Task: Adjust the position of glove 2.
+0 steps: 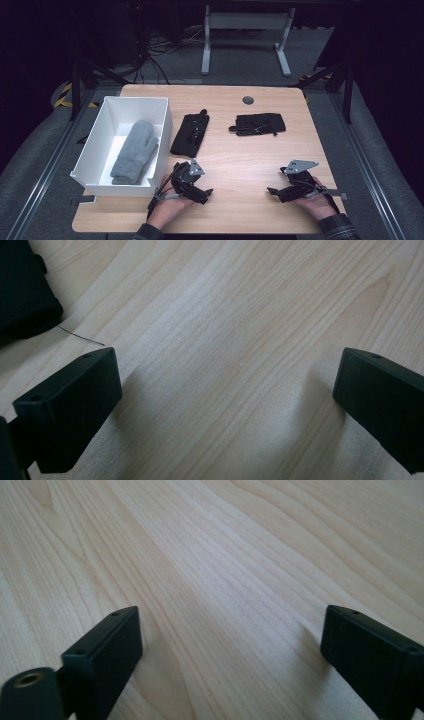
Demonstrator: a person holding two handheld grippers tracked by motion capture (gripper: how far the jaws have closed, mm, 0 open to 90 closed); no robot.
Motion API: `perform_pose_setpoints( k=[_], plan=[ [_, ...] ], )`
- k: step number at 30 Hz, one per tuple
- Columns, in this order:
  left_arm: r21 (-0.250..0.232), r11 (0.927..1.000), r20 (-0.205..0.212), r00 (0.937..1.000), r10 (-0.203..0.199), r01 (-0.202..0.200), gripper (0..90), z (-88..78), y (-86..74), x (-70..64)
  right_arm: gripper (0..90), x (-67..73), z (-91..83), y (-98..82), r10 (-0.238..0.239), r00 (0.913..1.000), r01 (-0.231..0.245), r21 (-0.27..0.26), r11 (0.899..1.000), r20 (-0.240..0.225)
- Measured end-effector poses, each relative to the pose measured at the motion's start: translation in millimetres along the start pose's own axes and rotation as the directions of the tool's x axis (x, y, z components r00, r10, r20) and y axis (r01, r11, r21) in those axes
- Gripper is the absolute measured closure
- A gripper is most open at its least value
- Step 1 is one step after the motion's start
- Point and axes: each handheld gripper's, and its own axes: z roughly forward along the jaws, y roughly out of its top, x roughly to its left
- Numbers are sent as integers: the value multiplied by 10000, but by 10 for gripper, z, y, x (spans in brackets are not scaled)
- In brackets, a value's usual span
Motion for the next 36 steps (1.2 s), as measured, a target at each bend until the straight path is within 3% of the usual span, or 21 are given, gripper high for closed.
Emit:
perform_pose_setpoints(
  k=[5,6,7,11,14,20,21,30,36],
  plan=[
    [0,10000,-36,10000,-27,27,0,0,0,-1,264,-28,-32,157,-36,10000,38,-430,9991,46],
    [1,10000,-38,10000,-26,26,0,-1,0,-1,339,-64,-9,216,-28,9999,33,-397,9992,126],
    [0,10000,-38,10000,-32,32,0,0,0,-2,339,-64,-9,216,-28,9999,33,-397,9992,126],
    [9,10000,-46,10000,-66,66,0,3,4,-6,551,-158,4,338,42,9995,-28,-416,9991,321],
    [4,10000,-33,10000,-58,58,0,4,5,-5,673,-289,29,454,320,9990,-305,-493,9983,305],
    [-19,10000,-27,10000,-17,17,0,5,5,-5,881,-526,110,641,443,9981,-414,-658,9970,439],
    [-23,10000,-26,10000,-13,13,0,5,5,-5,900,-601,150,704,511,9974,-470,-783,9958,502],
    [-3,10000,-49,10000,9,-10,0,10,12,-11,900,-841,372,906,514,9952,-435,-952,9945,830],
    [-8,10000,-60,10000,-9,9,0,12,13,-13,900,-1052,522,1000,919,9889,-821,-863,9929,1170]
  ],
)
